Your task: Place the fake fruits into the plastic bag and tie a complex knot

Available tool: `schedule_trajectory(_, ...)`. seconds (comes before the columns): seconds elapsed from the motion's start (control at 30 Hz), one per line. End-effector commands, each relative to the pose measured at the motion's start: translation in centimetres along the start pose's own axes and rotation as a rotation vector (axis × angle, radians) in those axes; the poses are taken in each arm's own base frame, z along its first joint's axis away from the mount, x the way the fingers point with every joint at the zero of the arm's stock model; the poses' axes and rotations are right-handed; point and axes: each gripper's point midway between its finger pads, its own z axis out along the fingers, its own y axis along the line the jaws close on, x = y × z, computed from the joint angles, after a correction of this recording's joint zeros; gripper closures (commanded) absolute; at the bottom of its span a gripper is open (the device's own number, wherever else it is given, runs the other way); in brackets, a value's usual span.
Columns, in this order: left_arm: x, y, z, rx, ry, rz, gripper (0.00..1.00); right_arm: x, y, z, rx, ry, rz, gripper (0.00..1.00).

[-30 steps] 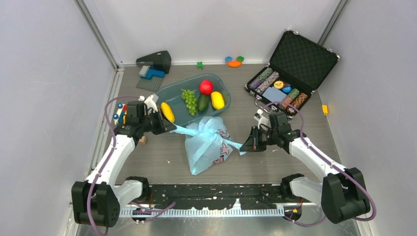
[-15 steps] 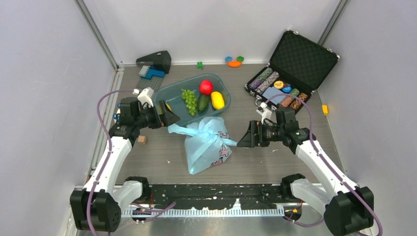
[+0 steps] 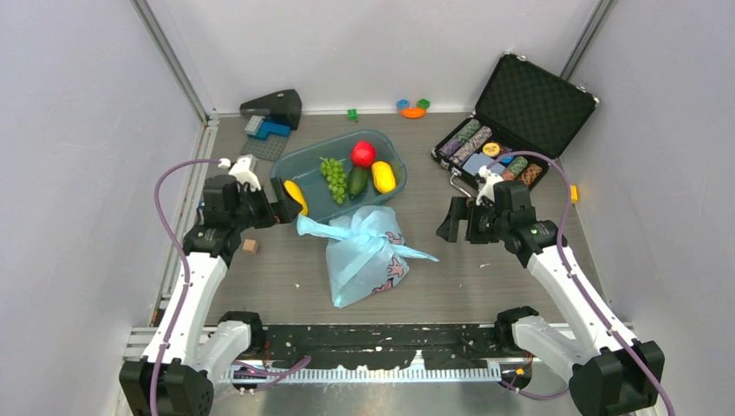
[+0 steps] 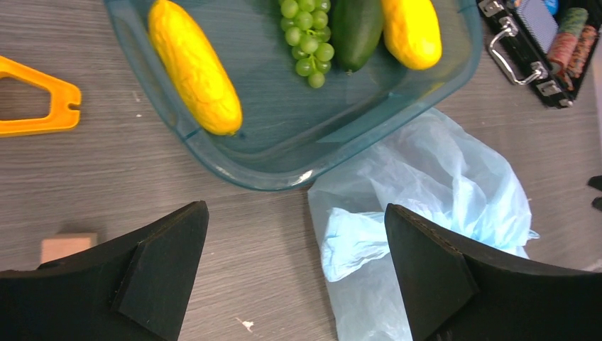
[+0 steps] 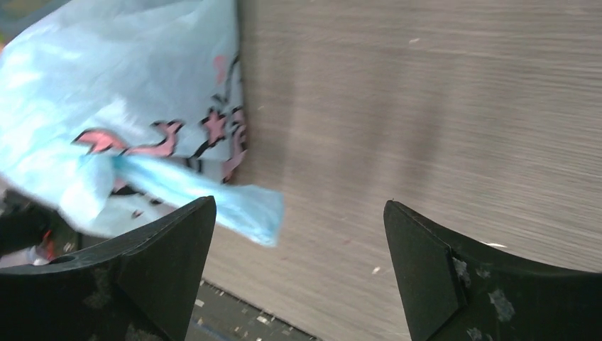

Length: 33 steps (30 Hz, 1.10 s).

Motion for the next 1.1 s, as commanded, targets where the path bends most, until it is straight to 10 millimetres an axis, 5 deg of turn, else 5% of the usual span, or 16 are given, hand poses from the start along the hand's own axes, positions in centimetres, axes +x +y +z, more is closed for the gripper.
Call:
schedule_trajectory(0.0,-2.6,0.7,-1.6,-0.078,-0.105,0.050,0.01,-5.2,-3.6,-1.4,0.194,-0.201,-0.011,0.04)
schedule_trajectory(0.27,-5.5,0.6,-4.7,-0.144,-0.227,0.105,0.01,-11.0,-5.9,-5.2,0.280,-0.428,0.069,0.04)
schedule_trajectory(0.5,-10.1,-1.6,-10.0,-0.163,-0.386,0.189,0.01,-16.2,-4.3,-13.1,0.374,-0.641,-0.003,0.04)
schedule_trajectory(0.63,-11.3,-1.9,-12.2,-0.188,-0.455,0.236,0.01,-17.1,-4.2,-15.8,0.429,-0.734,-0.068,0.04)
schedule_trajectory(1.07,-8.9,1.6,-10.6,-0.298,-0.474,0.296,0.01,-14.1,-6.5,-13.9,0.448,-0.858,-0.117,0.03)
